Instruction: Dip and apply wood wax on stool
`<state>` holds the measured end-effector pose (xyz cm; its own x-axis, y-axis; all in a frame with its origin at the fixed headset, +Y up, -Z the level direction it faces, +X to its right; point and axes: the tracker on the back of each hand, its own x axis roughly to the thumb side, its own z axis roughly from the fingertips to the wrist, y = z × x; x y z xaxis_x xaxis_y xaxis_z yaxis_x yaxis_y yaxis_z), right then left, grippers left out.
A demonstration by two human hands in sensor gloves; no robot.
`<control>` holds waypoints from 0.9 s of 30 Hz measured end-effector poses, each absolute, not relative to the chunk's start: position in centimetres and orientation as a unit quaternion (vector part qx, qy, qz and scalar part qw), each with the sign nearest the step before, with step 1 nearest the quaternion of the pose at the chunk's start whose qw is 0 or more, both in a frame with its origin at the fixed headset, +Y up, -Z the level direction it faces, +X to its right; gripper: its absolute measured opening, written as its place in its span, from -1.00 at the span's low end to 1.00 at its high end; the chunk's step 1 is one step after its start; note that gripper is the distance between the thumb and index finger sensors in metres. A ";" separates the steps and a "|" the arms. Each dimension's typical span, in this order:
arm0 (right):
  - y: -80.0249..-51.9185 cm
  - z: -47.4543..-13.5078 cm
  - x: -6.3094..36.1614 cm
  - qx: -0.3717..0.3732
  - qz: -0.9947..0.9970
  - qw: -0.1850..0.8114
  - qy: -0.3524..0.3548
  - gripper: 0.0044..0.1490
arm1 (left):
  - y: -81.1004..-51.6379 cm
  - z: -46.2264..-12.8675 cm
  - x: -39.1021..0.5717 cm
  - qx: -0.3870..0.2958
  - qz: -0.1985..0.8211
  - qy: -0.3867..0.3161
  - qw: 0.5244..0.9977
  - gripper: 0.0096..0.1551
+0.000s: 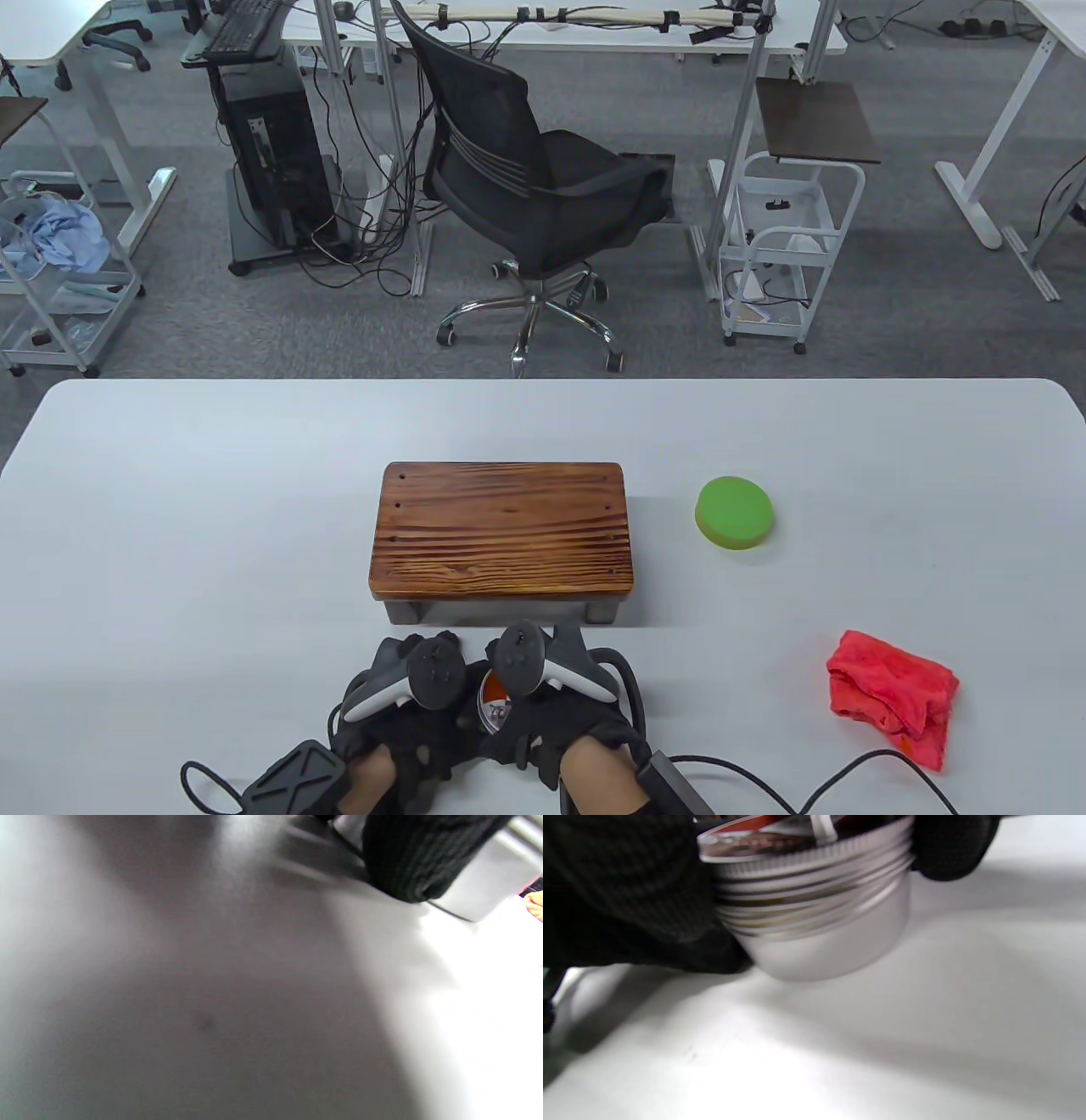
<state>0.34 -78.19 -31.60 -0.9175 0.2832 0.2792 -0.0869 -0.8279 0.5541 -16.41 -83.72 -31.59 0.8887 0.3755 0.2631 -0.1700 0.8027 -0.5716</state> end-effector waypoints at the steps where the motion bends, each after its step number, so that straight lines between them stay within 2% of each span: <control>1: -78.2 -31.6 0.4 0.176 0.939 0.103 0.277 0.21 | -83.7 -31.6 -16.4 -0.278 0.146 -0.185 0.931 -0.24; 4: -78.2 -31.3 0.7 0.157 0.942 0.109 0.275 0.28 | -83.7 -31.5 -16.4 -0.277 0.145 -0.186 0.932 -0.23; 8: -77.9 -31.0 0.2 0.103 0.966 0.041 0.232 0.29 | -83.7 -31.5 -16.4 -0.276 0.143 -0.186 0.932 -0.22; 11: -78.3 -31.1 -0.2 0.108 0.959 0.053 0.257 0.27 | -83.7 -31.5 -16.3 -0.276 0.141 -0.186 0.933 -0.20; 27: -78.2 -31.3 0.1 0.143 0.956 0.065 0.247 0.28 | -83.7 -31.4 -16.2 -0.276 0.144 -0.186 0.932 -0.26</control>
